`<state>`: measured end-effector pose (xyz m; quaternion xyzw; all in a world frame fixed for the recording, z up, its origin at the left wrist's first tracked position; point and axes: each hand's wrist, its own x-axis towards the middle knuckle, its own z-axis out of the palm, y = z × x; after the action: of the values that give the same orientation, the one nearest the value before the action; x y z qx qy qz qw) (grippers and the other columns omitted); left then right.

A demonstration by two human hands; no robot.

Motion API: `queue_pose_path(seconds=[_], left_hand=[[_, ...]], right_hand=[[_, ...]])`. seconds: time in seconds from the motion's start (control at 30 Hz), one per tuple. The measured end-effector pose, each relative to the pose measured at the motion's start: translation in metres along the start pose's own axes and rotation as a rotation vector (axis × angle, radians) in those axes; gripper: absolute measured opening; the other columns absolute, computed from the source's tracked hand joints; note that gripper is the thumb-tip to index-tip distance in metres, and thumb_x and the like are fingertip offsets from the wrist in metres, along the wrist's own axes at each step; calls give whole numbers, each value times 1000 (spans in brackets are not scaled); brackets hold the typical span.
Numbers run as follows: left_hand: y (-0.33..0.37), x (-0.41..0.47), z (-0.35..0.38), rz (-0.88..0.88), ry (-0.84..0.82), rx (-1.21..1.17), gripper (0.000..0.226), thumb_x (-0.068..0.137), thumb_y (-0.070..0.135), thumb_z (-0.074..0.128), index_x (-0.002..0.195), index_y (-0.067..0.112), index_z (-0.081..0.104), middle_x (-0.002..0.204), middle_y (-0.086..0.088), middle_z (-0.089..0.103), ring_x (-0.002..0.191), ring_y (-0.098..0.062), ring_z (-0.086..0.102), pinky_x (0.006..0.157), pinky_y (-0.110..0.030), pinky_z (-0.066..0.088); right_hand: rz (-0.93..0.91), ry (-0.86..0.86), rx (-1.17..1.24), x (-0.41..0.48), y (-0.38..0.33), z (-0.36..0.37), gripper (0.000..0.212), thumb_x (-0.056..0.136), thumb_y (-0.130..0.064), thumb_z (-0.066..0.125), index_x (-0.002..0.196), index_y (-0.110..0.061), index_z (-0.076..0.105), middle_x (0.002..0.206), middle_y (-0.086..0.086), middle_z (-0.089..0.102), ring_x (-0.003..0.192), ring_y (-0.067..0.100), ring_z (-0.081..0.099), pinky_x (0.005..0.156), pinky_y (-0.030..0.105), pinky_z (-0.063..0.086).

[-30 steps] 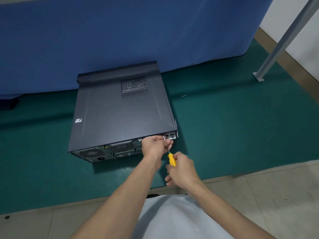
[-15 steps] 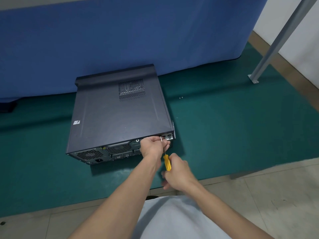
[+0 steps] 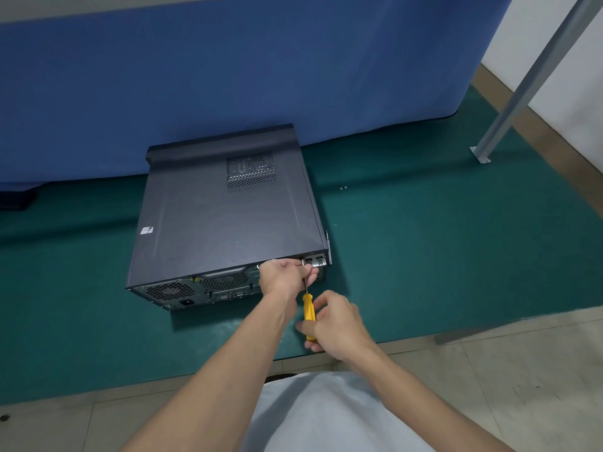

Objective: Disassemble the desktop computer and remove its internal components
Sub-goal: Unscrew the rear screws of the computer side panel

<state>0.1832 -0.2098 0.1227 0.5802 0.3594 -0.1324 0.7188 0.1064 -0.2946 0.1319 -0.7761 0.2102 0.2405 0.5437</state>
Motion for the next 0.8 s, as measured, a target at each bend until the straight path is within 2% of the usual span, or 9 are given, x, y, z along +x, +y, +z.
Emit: queue_pose_path(seconds=[0.2, 0.27, 0.37, 0.43, 0.5, 0.6, 0.67, 0.73, 0.8], left_hand=[[5, -2, -1, -74, -138, -182, 15, 90, -21, 44, 98, -13, 53, 88, -32, 62, 74, -35, 67, 64, -33, 61], [5, -4, -3, -79, -149, -188, 14, 90, -21, 44, 97, -12, 53, 89, -32, 63, 75, -35, 68, 64, -33, 61], [1, -5, -2, -28, -89, -75, 17, 85, -18, 58, 100, -11, 58, 88, -26, 66, 75, -30, 70, 65, -30, 61], [-2, -3, 1, 20, -14, 15, 19, 81, -17, 64, 98, -8, 60, 88, -22, 68, 78, -28, 71, 66, -29, 60], [-2, -2, 3, 31, 19, 28, 16, 84, -17, 60, 95, -5, 58, 87, -21, 68, 77, -25, 72, 65, -28, 60], [-1, -3, 3, -4, -73, -58, 16, 90, -19, 48, 96, -6, 53, 86, -24, 65, 76, -28, 69, 70, -30, 60], [1, -2, 0, -44, -147, -139, 18, 91, -21, 43, 102, -10, 51, 88, -27, 64, 78, -31, 68, 72, -34, 59], [0, -1, -2, -54, -161, -157, 20, 91, -20, 44, 107, -12, 51, 90, -27, 64, 77, -33, 69, 71, -35, 58], [-2, -1, -1, -19, -100, -56, 17, 87, -17, 55, 102, -9, 54, 89, -24, 67, 73, -31, 71, 67, -33, 60]], right_hand=[[162, -506, 688, -4, 1, -18, 17, 96, -2, 51, 112, 3, 52, 89, 18, 67, 74, 27, 69, 61, 31, 56], [153, -416, 694, -3, 2, -15, 20, 93, 5, 52, 113, 5, 51, 84, 20, 66, 65, 25, 68, 57, 27, 56], [35, -109, 148, -2, 4, -3, 19, 88, 0, 59, 105, -6, 52, 93, 20, 64, 56, 17, 69, 59, 32, 59], [-50, -14, -86, -1, 6, 1, 16, 86, -6, 62, 98, -11, 52, 90, 15, 65, 54, 16, 70, 62, 36, 60], [-37, -61, 27, 0, 6, -2, 15, 87, -7, 63, 98, -10, 52, 84, 12, 66, 56, 18, 70, 63, 35, 60], [165, -379, 622, 1, 6, -14, 11, 95, -3, 54, 105, 2, 53, 89, 21, 64, 71, 28, 70, 65, 35, 58], [232, -485, 832, -1, 7, -20, 14, 95, 3, 49, 109, 6, 52, 87, 25, 65, 74, 33, 69, 65, 34, 58], [185, -394, 754, -1, 7, -17, 15, 93, 7, 50, 108, 7, 51, 80, 23, 65, 65, 28, 69, 61, 29, 58], [102, -203, 467, -2, 6, -10, 19, 91, 7, 54, 108, 0, 50, 80, 18, 64, 58, 21, 68, 62, 30, 59]])
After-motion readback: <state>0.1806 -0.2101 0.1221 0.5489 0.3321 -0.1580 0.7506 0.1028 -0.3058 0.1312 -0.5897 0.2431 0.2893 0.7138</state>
